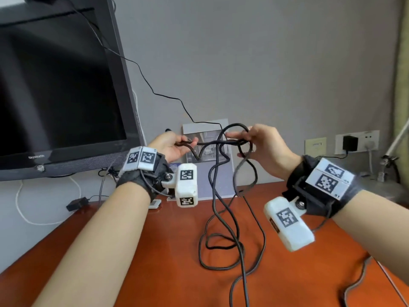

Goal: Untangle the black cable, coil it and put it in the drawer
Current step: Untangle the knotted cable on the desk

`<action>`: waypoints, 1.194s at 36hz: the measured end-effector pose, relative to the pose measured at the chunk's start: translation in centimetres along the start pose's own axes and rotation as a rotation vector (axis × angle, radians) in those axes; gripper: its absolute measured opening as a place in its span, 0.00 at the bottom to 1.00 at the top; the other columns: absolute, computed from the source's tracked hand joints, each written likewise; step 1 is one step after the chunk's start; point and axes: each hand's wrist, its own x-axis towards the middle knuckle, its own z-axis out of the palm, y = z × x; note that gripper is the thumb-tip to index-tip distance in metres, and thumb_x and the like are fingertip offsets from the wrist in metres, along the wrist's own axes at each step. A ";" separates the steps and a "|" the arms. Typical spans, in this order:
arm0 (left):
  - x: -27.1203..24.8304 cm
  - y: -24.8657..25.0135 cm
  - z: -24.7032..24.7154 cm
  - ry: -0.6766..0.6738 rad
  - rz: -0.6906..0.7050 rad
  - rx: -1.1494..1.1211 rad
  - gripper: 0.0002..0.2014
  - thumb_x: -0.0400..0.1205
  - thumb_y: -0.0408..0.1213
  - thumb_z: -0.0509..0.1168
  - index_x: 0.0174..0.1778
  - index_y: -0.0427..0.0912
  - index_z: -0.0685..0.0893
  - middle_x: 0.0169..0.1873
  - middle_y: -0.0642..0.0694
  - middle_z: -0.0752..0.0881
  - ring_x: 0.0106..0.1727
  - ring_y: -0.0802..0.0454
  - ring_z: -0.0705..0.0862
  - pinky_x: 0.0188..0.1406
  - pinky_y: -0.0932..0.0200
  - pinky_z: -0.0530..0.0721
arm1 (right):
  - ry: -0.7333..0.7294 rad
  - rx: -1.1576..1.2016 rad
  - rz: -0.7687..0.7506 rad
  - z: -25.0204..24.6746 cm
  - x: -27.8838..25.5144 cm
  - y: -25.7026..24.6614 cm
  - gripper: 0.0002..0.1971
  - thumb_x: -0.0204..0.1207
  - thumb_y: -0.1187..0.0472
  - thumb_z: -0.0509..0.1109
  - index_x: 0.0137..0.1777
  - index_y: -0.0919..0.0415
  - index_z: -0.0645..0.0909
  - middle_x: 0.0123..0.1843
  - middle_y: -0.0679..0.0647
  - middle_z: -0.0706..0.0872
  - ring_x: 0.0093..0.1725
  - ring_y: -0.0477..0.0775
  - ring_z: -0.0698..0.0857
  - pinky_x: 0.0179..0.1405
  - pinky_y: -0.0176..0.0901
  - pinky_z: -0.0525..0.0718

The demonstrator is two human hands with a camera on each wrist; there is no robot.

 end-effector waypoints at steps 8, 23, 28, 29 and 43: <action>0.3 -1.5 -0.3 0.003 -0.012 0.232 0.15 0.86 0.20 0.44 0.37 0.34 0.69 0.40 0.31 0.74 0.36 0.43 0.79 0.14 0.59 0.82 | -0.165 -0.354 0.043 0.0 0.9 -1.2 0.16 0.75 0.61 0.65 0.25 0.52 0.72 0.29 0.48 0.69 0.33 0.47 0.68 0.41 0.41 0.74; -2.8 1.0 2.5 -0.419 0.223 0.248 0.18 0.90 0.40 0.47 0.33 0.43 0.65 0.24 0.51 0.66 0.21 0.60 0.63 0.13 0.71 0.63 | -0.397 -0.524 0.153 1.4 -0.5 0.6 0.13 0.79 0.46 0.65 0.61 0.44 0.77 0.67 0.41 0.81 0.70 0.41 0.76 0.79 0.50 0.63; -4.3 0.1 4.5 -0.493 0.366 0.776 0.12 0.89 0.34 0.50 0.39 0.43 0.68 0.33 0.48 0.78 0.23 0.59 0.77 0.20 0.65 0.71 | -0.464 -0.398 0.163 3.0 0.4 -0.9 0.08 0.76 0.50 0.64 0.49 0.48 0.84 0.54 0.42 0.87 0.57 0.43 0.82 0.63 0.49 0.69; -4.5 0.1 4.6 -0.483 0.410 0.911 0.12 0.88 0.33 0.52 0.39 0.44 0.70 0.35 0.49 0.80 0.27 0.59 0.80 0.23 0.63 0.74 | -0.448 -0.439 0.194 3.0 0.5 -1.3 0.06 0.80 0.55 0.64 0.50 0.51 0.83 0.52 0.48 0.89 0.53 0.47 0.83 0.62 0.49 0.73; -3.8 -5.4 3.2 -0.287 0.183 0.909 0.33 0.75 0.69 0.60 0.71 0.52 0.74 0.66 0.48 0.77 0.64 0.47 0.79 0.66 0.45 0.76 | -0.137 -0.295 0.195 1.4 2.7 -3.0 0.14 0.85 0.68 0.55 0.36 0.62 0.71 0.33 0.54 0.73 0.30 0.48 0.70 0.34 0.40 0.73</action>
